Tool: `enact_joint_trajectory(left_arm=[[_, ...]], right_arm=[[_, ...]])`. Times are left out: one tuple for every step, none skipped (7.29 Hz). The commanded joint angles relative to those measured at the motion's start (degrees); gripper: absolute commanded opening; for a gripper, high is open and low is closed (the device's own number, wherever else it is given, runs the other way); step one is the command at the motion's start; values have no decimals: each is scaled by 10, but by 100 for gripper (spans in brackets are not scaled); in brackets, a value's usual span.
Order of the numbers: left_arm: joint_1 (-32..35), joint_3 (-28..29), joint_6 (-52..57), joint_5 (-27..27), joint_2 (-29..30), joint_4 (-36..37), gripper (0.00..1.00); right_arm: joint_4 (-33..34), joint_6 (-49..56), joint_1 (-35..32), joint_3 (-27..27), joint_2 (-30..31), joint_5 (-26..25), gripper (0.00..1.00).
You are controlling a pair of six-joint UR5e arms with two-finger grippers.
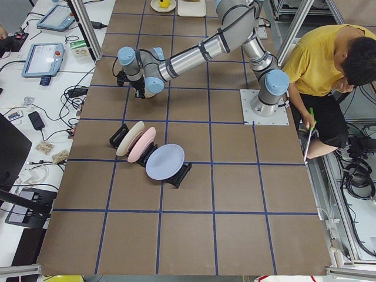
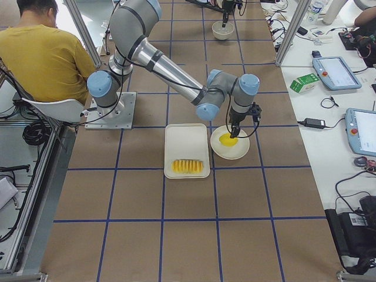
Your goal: Place bowl and put lemon in it
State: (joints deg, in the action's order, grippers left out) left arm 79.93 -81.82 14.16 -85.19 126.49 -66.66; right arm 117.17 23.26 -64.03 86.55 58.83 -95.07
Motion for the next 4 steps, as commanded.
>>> enact_joint_trajectory(left_arm=[[15,10,-67,53,-18,-49,0],[54,3,-119,125,-43,-64,0],[118,-17,-176,123,-58,-53,0],[169,-37,-229,122,-64,-10,0]], right_arm=[[10,24,0,3,-19,-17,100],[10,25,0,4,-26,-19,100],[10,26,0,3,-30,-20,100],[10,28,3,3,-31,-21,78]])
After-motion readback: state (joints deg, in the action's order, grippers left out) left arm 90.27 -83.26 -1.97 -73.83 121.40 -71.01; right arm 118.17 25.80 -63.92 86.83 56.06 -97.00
